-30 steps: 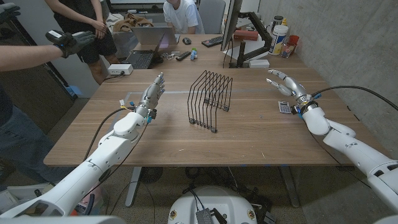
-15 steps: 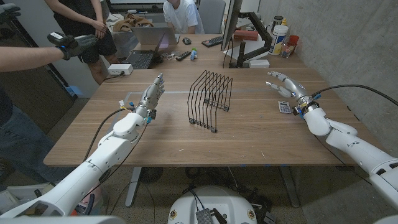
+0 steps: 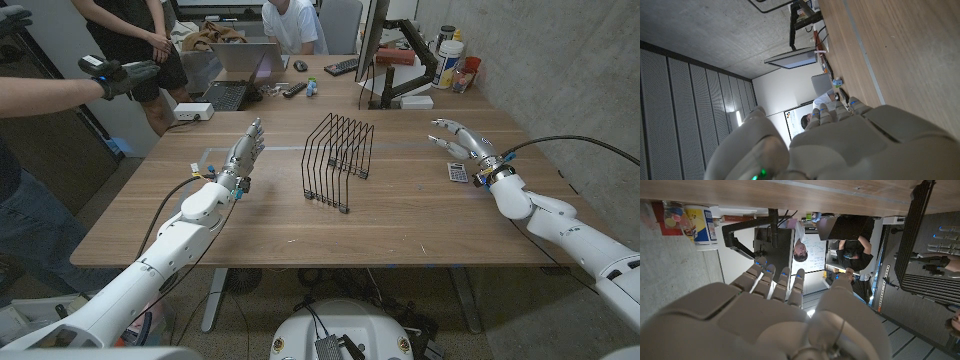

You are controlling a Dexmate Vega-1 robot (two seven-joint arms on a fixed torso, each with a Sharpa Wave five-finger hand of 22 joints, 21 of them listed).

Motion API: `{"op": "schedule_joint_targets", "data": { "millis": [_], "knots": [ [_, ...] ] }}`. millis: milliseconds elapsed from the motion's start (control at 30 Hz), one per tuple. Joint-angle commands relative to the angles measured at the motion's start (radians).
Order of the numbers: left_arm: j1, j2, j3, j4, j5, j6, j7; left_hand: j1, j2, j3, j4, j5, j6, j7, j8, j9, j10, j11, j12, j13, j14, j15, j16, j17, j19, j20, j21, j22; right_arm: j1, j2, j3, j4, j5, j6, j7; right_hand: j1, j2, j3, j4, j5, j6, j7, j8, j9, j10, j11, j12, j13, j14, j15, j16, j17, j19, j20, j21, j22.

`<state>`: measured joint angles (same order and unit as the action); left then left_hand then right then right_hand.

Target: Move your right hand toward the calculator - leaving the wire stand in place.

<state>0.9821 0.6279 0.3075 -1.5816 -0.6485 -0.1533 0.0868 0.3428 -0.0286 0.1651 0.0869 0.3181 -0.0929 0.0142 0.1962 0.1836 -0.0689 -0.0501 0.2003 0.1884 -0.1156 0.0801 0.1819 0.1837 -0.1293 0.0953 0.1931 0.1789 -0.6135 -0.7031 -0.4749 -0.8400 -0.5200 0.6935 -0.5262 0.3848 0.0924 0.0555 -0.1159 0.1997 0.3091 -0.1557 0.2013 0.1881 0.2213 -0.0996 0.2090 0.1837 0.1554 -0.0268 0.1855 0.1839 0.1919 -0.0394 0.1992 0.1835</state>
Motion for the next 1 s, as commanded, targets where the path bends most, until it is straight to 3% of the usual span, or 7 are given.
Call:
{"op": "schedule_joint_targets", "data": {
  "millis": [33,1000],
  "knots": [
    [0.003,0.004,-0.002,-0.006,0.000,0.007,0.003,0.005,0.012,-0.003,0.003,-0.004,-0.001,-0.001,0.001,0.003,-0.003,0.000,0.002,0.003,-0.004,0.007,0.008,0.004,-0.007,0.004,0.007,0.006,-0.003,-0.014,-0.008,0.000,-0.025,-0.012,-0.008,0.003,-0.007,-0.001,-0.005,0.001,0.002,-0.008,0.000,0.006,0.009,-0.004,0.004,0.004,0.012,0.002,0.005,0.003,0.004,-0.010,0.002,0.003],
    [0.003,0.003,-0.002,-0.005,0.000,0.000,-0.002,0.007,0.015,-0.007,0.002,-0.007,0.001,-0.003,0.001,0.003,-0.003,-0.001,0.003,0.003,-0.005,0.008,0.008,0.004,-0.009,0.006,0.008,0.007,-0.014,-0.039,-0.022,-0.026,-0.053,-0.039,0.024,0.005,-0.008,-0.001,-0.006,0.002,0.007,-0.013,0.001,0.006,0.014,-0.004,0.007,0.004,0.025,-0.002,0.008,0.003,0.009,-0.008,0.004,0.003]
  ]
}}
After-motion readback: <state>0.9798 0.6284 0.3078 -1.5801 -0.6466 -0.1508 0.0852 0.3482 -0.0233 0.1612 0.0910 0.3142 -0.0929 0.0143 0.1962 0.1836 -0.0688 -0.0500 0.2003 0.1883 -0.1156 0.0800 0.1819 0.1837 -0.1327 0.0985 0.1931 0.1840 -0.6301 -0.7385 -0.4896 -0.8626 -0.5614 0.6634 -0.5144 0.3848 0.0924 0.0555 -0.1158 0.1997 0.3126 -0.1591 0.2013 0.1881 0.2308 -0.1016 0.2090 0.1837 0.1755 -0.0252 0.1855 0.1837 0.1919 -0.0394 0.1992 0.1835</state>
